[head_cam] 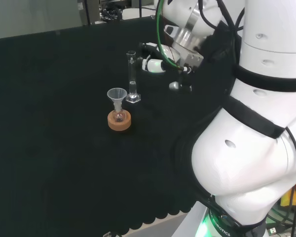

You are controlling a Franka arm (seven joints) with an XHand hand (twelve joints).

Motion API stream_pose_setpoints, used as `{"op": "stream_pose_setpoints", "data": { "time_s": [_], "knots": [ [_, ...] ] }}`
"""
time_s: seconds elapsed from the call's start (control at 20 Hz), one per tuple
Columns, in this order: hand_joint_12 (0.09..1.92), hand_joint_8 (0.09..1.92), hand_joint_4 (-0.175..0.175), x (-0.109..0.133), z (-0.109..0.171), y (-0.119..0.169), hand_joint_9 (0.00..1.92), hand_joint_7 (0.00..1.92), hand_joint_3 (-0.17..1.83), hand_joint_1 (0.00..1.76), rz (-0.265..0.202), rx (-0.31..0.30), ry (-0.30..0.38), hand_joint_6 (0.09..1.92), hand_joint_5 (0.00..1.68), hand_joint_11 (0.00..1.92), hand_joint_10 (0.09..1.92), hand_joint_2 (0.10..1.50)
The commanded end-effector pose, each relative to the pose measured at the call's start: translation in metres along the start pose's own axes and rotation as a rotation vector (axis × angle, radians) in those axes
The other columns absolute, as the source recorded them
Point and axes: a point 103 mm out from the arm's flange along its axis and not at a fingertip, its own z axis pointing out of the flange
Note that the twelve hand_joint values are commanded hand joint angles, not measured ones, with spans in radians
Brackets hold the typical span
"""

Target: Pick up the graduated cylinder.

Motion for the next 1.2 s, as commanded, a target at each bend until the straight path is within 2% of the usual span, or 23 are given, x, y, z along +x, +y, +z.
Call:
{"op": "stream_pose_setpoints", "data": {
  "time_s": [0.05,0.35,0.55,0.8,1.0,1.2],
  "knots": [
    [1.35,0.65,-0.030,-0.015,0.017,0.007,0.53,0.26,0.24,0.42,-0.009,-0.047,0.139,0.09,0.33,0.29,0.62,1.04],
    [1.35,0.66,-0.029,-0.024,0.020,0.011,0.53,0.27,0.23,0.54,-0.015,-0.037,0.194,0.09,0.34,0.28,0.62,0.99],
    [1.35,0.66,-0.027,-0.023,0.024,0.014,0.54,0.27,0.21,0.68,-0.025,-0.028,0.205,0.09,0.36,0.28,0.62,0.94],
    [1.35,0.65,-0.027,-0.022,0.032,0.018,0.55,0.26,0.21,0.79,-0.028,-0.023,0.263,0.09,0.38,0.28,0.61,0.88],
    [1.35,0.64,-0.026,-0.020,0.035,0.020,0.57,0.28,0.40,0.84,-0.054,-0.028,0.273,0.09,0.41,0.29,0.58,0.77],
    [1.34,0.64,-0.028,-0.019,0.039,0.021,0.60,0.32,0.51,0.88,-0.064,-0.038,0.286,0.09,0.44,0.29,0.57,0.69]
  ]
}}
